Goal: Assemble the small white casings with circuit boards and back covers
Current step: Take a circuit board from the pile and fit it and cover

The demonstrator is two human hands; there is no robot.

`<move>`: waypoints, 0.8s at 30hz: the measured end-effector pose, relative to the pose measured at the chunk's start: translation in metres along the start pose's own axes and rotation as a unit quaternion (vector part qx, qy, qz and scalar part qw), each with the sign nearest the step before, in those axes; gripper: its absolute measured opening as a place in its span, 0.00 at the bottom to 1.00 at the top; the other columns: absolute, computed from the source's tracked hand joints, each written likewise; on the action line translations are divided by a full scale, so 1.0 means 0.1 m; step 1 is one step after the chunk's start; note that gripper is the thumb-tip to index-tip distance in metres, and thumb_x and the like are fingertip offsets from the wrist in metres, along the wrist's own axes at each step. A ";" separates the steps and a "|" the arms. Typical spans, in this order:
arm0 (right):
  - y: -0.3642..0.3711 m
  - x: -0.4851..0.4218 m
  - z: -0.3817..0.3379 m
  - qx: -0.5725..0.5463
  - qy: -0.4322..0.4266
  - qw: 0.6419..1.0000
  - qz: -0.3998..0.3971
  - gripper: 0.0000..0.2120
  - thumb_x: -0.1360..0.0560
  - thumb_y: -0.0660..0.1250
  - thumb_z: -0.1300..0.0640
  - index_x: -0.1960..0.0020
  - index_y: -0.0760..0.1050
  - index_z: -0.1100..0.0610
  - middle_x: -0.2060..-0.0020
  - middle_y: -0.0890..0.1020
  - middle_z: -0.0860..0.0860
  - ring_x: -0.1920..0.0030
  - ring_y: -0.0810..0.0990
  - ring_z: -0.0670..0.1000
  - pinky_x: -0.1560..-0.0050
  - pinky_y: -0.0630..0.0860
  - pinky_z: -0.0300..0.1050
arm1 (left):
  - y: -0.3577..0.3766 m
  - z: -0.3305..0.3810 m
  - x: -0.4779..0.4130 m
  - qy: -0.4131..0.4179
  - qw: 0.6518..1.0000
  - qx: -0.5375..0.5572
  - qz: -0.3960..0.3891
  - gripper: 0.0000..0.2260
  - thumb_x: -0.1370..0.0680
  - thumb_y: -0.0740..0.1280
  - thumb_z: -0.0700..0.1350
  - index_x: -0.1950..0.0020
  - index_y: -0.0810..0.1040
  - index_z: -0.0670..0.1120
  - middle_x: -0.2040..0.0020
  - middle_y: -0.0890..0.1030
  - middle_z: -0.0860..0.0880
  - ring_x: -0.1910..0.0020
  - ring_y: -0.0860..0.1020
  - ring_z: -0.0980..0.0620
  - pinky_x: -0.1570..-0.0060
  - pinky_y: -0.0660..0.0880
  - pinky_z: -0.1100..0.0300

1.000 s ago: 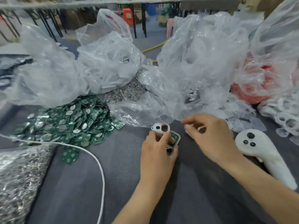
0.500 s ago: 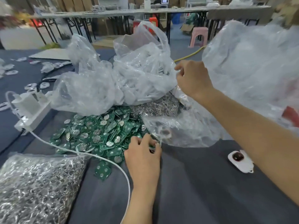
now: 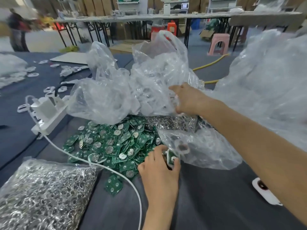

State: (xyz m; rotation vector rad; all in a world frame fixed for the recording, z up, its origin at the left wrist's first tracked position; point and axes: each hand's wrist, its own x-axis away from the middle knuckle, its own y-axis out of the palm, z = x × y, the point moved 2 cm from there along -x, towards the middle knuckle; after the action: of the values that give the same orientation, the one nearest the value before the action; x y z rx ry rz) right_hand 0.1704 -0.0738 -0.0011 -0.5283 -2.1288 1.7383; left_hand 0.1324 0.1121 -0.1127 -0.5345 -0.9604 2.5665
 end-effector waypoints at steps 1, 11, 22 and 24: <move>-0.02 -0.03 -0.01 0.007 0.000 1.000 -0.021 0.41 0.29 0.71 0.60 0.23 0.53 0.49 0.30 0.65 0.57 0.51 0.77 0.54 0.56 0.72 0.41 | 0.01 0.01 0.00 -0.004 1.000 -0.005 -0.007 0.19 0.26 0.68 0.55 0.36 0.71 0.56 0.52 0.78 0.55 0.49 0.75 0.53 0.45 0.59 0.58; -0.12 -0.18 -0.08 0.080 0.053 0.995 -0.028 0.22 0.23 0.56 0.63 0.30 0.68 0.51 0.34 0.71 0.57 0.43 0.75 0.58 0.46 0.75 0.51 | -0.02 0.05 -0.04 0.017 0.999 0.002 -0.046 0.17 0.24 0.64 0.54 0.36 0.72 0.60 0.59 0.77 0.56 0.59 0.70 0.54 0.49 0.56 0.61; -0.20 -0.17 -0.11 0.106 0.095 0.990 -0.003 0.15 0.28 0.67 0.66 0.44 0.69 0.60 0.45 0.74 0.60 0.52 0.73 0.59 0.56 0.70 0.47 | -0.07 0.03 -0.01 0.012 0.980 0.191 0.052 0.14 0.24 0.68 0.44 0.38 0.76 0.53 0.64 0.77 0.49 0.67 0.68 0.57 0.63 0.65 0.72; -0.26 -0.17 -0.05 0.045 0.087 0.995 0.015 0.16 0.30 0.72 0.62 0.46 0.70 0.59 0.48 0.75 0.57 0.52 0.73 0.58 0.57 0.70 0.46 | -0.11 0.07 0.00 0.037 0.978 0.190 0.072 0.15 0.25 0.70 0.40 0.40 0.77 0.50 0.67 0.72 0.54 0.69 0.69 0.62 0.63 0.64 0.77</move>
State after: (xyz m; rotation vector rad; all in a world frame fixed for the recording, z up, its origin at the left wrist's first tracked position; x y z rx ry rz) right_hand 0.1862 -0.0830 0.0252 -0.6645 -1.9237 1.7267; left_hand 0.1316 0.1160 -0.1006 -0.6004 -0.4000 2.7413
